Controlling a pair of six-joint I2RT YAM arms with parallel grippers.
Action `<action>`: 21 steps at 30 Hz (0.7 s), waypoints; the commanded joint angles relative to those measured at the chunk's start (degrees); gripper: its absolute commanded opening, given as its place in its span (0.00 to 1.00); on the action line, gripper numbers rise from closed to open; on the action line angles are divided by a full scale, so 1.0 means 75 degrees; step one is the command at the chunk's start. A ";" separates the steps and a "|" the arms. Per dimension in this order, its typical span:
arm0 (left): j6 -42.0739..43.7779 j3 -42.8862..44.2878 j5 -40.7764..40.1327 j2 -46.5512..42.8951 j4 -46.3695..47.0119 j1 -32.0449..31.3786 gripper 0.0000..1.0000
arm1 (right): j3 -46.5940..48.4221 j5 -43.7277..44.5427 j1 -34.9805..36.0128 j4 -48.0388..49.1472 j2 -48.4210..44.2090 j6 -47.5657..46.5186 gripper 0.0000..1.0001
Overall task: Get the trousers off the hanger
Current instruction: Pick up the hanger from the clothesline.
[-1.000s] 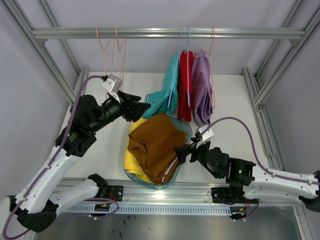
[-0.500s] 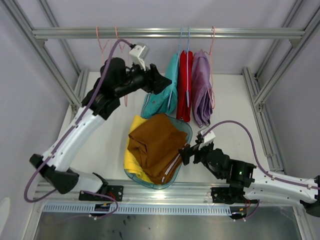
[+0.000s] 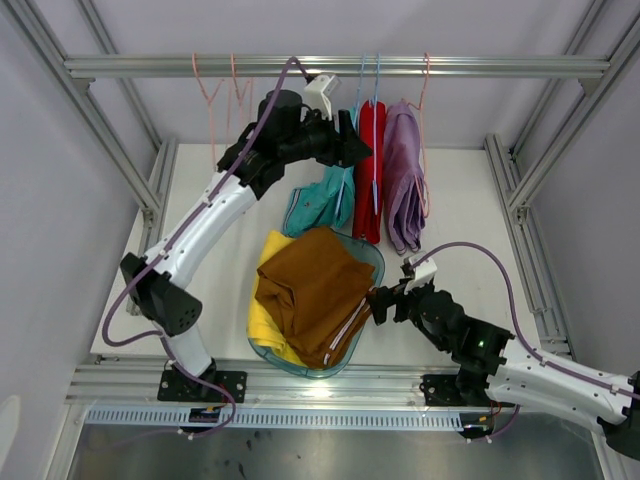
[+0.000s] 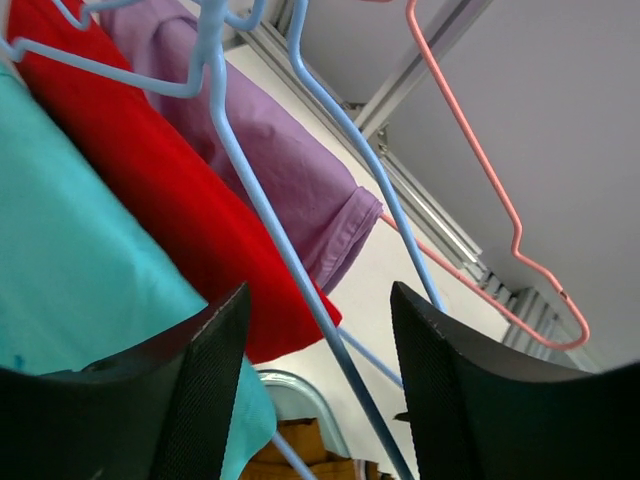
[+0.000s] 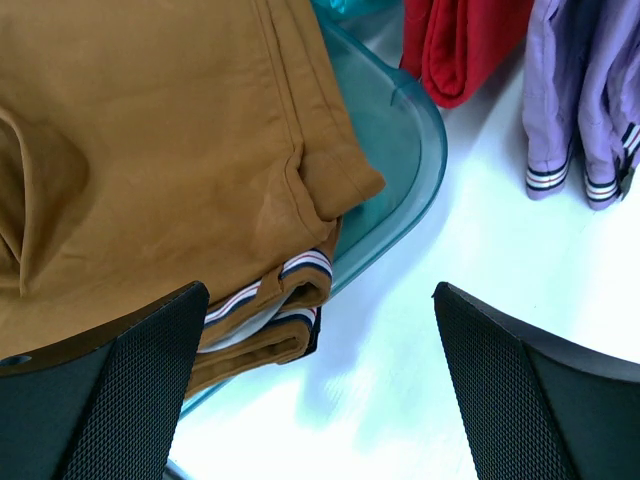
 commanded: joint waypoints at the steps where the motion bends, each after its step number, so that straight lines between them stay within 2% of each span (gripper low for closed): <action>1: -0.0539 0.0513 0.0551 0.0276 0.0100 0.0012 0.61 | -0.0050 -0.0222 -0.0142 0.0246 -0.0026 -0.0055 1.00; 7: -0.1349 0.0501 0.1360 0.0616 0.0698 0.0188 0.43 | -0.0097 -0.0281 -0.0260 0.0305 0.0032 -0.0043 0.99; 16: -0.2168 0.0185 0.2075 0.0640 0.1459 0.0457 0.34 | -0.0097 -0.0340 -0.0377 0.0422 0.0313 -0.0067 0.99; 18: -0.2496 -0.0316 0.2157 0.0406 0.2135 0.0504 0.30 | -0.0085 -0.0340 -0.0412 0.0422 0.0360 -0.0055 1.00; 21: -0.2883 -0.0821 0.2251 0.0136 0.2677 0.0563 0.18 | -0.0097 -0.0340 -0.0424 0.0434 0.0384 -0.0055 0.99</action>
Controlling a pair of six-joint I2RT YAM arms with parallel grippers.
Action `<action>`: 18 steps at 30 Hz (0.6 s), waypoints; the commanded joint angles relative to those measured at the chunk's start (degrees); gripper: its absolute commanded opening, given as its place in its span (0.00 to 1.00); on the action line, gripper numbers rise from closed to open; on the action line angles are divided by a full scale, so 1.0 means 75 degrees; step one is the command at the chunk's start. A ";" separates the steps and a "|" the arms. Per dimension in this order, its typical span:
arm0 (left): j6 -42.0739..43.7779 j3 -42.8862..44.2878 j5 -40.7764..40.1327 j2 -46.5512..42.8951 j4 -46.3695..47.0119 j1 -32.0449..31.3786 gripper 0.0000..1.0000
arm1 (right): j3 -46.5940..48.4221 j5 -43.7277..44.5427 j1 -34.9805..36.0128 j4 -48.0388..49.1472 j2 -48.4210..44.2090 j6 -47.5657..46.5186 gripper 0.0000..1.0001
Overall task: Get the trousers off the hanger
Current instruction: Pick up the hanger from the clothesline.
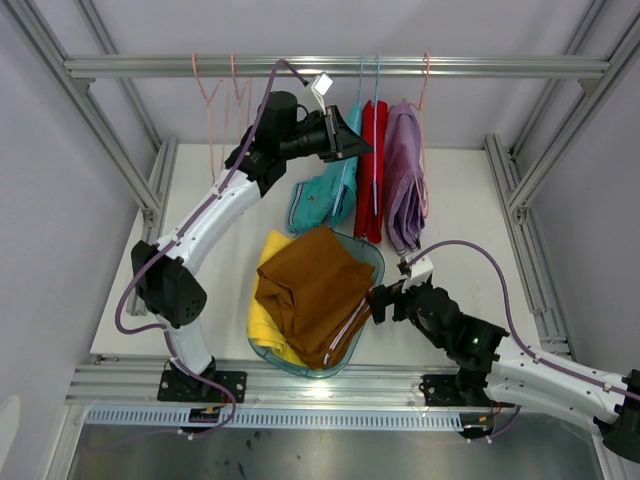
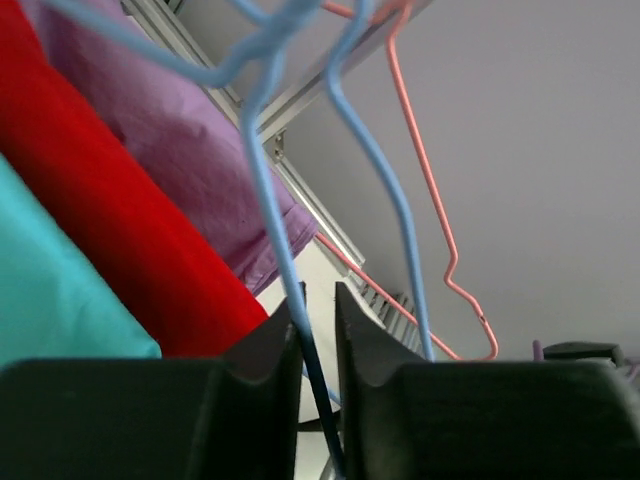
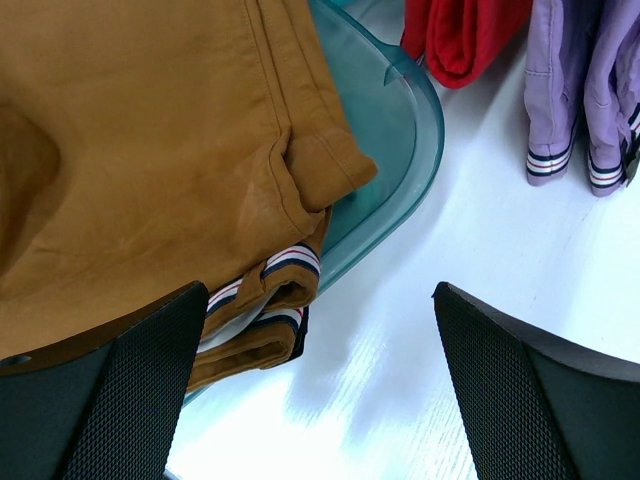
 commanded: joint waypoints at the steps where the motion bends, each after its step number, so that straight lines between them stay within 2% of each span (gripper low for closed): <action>1: -0.0602 -0.0444 0.0453 -0.0479 0.1279 0.0114 0.14 | -0.0006 -0.0025 -0.0045 0.0288 0.0014 -0.0058 1.00; 2: -0.0661 -0.0456 0.0418 -0.0502 0.1316 0.0126 0.05 | -0.0007 -0.0025 -0.0045 0.0300 0.0025 -0.0058 0.99; 3: -0.0673 -0.0491 0.0394 -0.0526 0.1339 0.0126 0.01 | -0.0007 -0.0002 -0.0057 0.0311 0.0037 -0.0058 0.99; 8: -0.0953 -0.0643 0.0406 -0.0608 0.1737 0.0185 0.01 | 0.0017 -0.0002 -0.0080 0.0311 0.0189 -0.0058 0.99; 18: -0.1013 -0.1053 -0.0367 -0.1217 0.2137 0.0208 0.01 | 0.0029 -0.0036 -0.0139 0.0393 0.0283 -0.0105 1.00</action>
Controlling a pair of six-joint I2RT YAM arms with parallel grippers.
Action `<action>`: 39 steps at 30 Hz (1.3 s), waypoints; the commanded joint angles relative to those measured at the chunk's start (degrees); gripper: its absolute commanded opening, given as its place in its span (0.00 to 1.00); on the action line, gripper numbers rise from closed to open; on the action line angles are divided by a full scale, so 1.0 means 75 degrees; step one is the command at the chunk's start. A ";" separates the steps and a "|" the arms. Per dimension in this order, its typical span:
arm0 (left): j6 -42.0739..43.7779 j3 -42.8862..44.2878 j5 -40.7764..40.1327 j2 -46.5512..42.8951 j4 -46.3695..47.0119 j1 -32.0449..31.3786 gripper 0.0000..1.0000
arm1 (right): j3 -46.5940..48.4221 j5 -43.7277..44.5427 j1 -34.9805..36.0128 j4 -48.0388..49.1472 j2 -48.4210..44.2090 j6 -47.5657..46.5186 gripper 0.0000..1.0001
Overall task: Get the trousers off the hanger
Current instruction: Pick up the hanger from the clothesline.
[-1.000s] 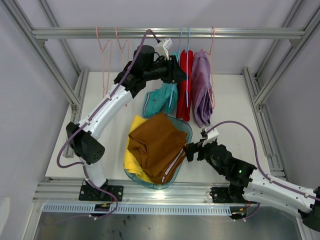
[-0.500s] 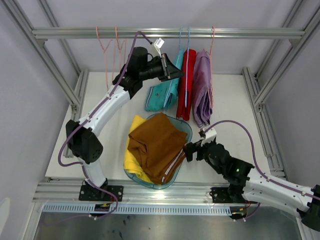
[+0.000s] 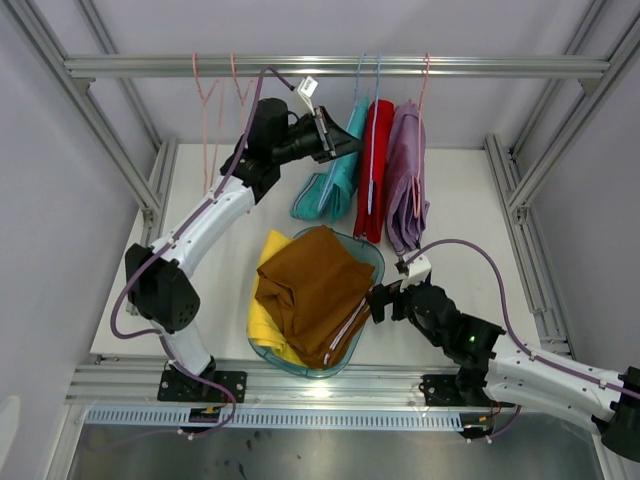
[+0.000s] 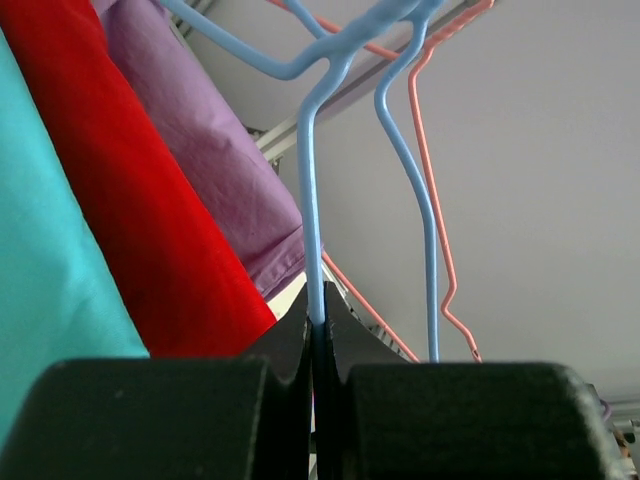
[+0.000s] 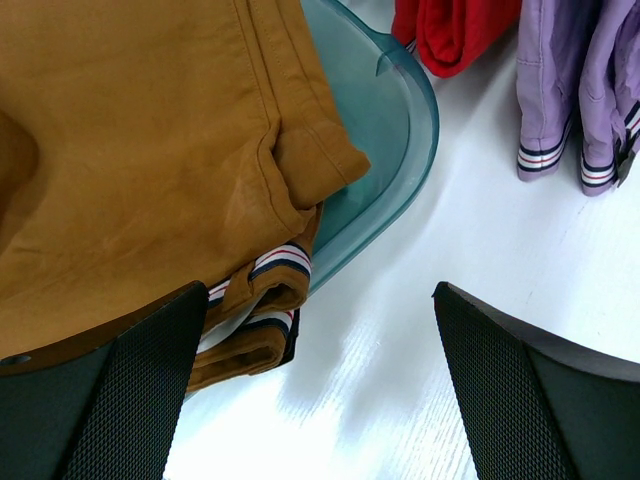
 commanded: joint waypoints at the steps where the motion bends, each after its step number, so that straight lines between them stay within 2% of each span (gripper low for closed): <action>1: 0.0065 0.0045 -0.0212 -0.0865 0.0886 -0.0019 0.01 | 0.0029 -0.0057 -0.0051 0.0338 0.0009 -0.0087 0.99; 5: 0.0136 0.0033 -0.0459 -0.1052 0.0933 -0.0008 0.01 | 0.0040 -0.0127 -0.0098 0.0397 0.0126 -0.0099 0.99; 9: 0.0136 0.0582 -0.0682 -0.0936 0.0688 -0.0008 0.00 | 0.0064 -0.0151 -0.0133 0.0338 0.0150 -0.0099 1.00; 16: -0.0017 0.0888 -0.0916 -0.0947 0.0782 -0.0008 0.00 | 0.0052 -0.0174 -0.0168 0.0362 0.0126 -0.0099 0.99; 24: 0.0451 0.0783 -0.1467 -0.1380 0.0582 -0.0008 0.01 | 0.0028 -0.0221 -0.0204 0.0397 0.0173 -0.0087 1.00; 29: 0.1071 0.0889 -0.2016 -0.1743 -0.0156 -0.0019 0.00 | 0.0029 -0.0256 -0.0204 0.0362 0.0173 -0.0052 1.00; 35: 0.1786 0.0234 -0.2697 -0.2551 -0.0671 -0.0089 0.00 | 0.0040 -0.0338 -0.0215 0.0409 0.0243 -0.0029 1.00; 39: 0.2455 -0.0445 -0.3632 -0.3173 -0.0905 -0.0300 0.00 | 0.0052 -0.0373 -0.0215 0.0420 0.0361 0.0006 1.00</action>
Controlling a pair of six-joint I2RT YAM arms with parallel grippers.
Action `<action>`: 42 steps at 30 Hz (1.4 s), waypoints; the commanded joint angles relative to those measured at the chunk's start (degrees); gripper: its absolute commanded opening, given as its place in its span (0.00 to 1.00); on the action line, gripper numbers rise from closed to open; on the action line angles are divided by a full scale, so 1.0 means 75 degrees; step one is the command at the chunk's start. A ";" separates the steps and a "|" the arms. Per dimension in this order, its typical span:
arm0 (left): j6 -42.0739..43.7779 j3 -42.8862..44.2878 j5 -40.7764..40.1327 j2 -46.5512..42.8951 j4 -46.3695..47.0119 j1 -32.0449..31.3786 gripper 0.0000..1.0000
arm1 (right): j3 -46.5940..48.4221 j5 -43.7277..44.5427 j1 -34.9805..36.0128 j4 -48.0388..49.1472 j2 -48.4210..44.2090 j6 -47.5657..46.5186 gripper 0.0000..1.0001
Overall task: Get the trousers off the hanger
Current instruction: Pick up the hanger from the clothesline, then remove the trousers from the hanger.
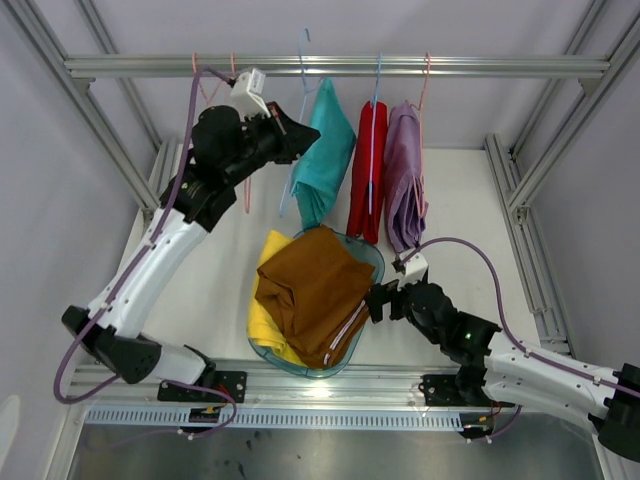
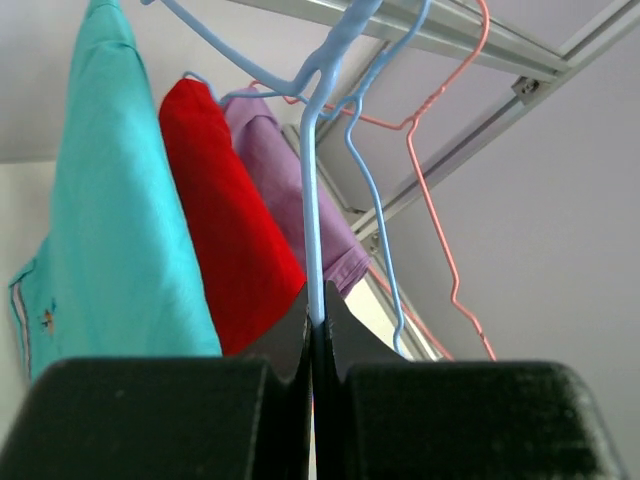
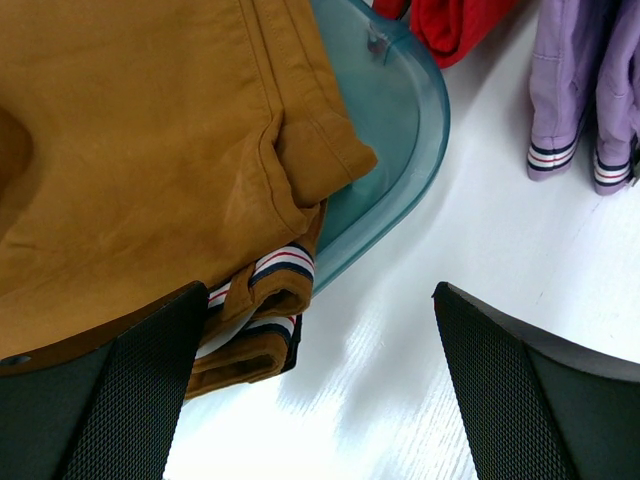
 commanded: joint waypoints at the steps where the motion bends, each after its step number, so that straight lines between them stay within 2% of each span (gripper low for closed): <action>1: 0.1094 -0.0295 -0.0971 -0.1022 0.0737 -0.0225 0.01 | 0.0052 -0.0091 -0.0035 0.0277 0.0128 0.0004 0.99; 10: 0.1577 -0.1936 -0.2436 -0.2172 0.0515 -0.0377 0.01 | 0.0134 -0.0196 -0.0035 0.0172 -0.0001 0.0097 0.99; 13: 0.1740 -0.2591 -0.2636 -0.2511 0.0420 -0.0459 0.00 | 0.0157 -0.0407 -0.0011 0.0277 -0.0130 0.0016 0.99; 17: 0.2057 -0.3319 -0.2894 -0.2957 0.0642 -0.0518 0.00 | 0.0297 -0.0069 0.0328 0.0348 -0.0177 -0.0101 0.99; 23: 0.1999 -0.4198 -0.2860 -0.3333 0.0947 -0.0518 0.00 | 0.1234 0.0085 0.1054 0.0383 0.0397 -0.0359 1.00; 30: 0.1823 -0.4304 -0.2590 -0.3239 0.0842 -0.0506 0.01 | 0.2032 0.0027 0.1746 0.1881 0.1674 -0.1237 0.99; 34: 0.1565 -0.4362 -0.2100 -0.3309 0.0713 -0.0331 0.00 | 0.2267 0.0317 0.1898 0.3063 0.2540 -0.2534 0.99; 35: 0.1530 -0.4456 -0.1947 -0.3390 0.0748 -0.0203 0.00 | 0.2290 0.0516 0.1910 0.3670 0.2925 -0.2737 1.00; 39: 0.1459 -0.4608 -0.1653 -0.3613 0.0760 0.0009 0.01 | 0.3014 0.0870 0.1782 0.4495 0.4038 -0.3546 1.00; 42: 0.1413 -0.4667 -0.1477 -0.3661 0.0784 0.0150 0.01 | 0.3297 0.0578 0.1572 0.5092 0.4649 -0.3746 0.99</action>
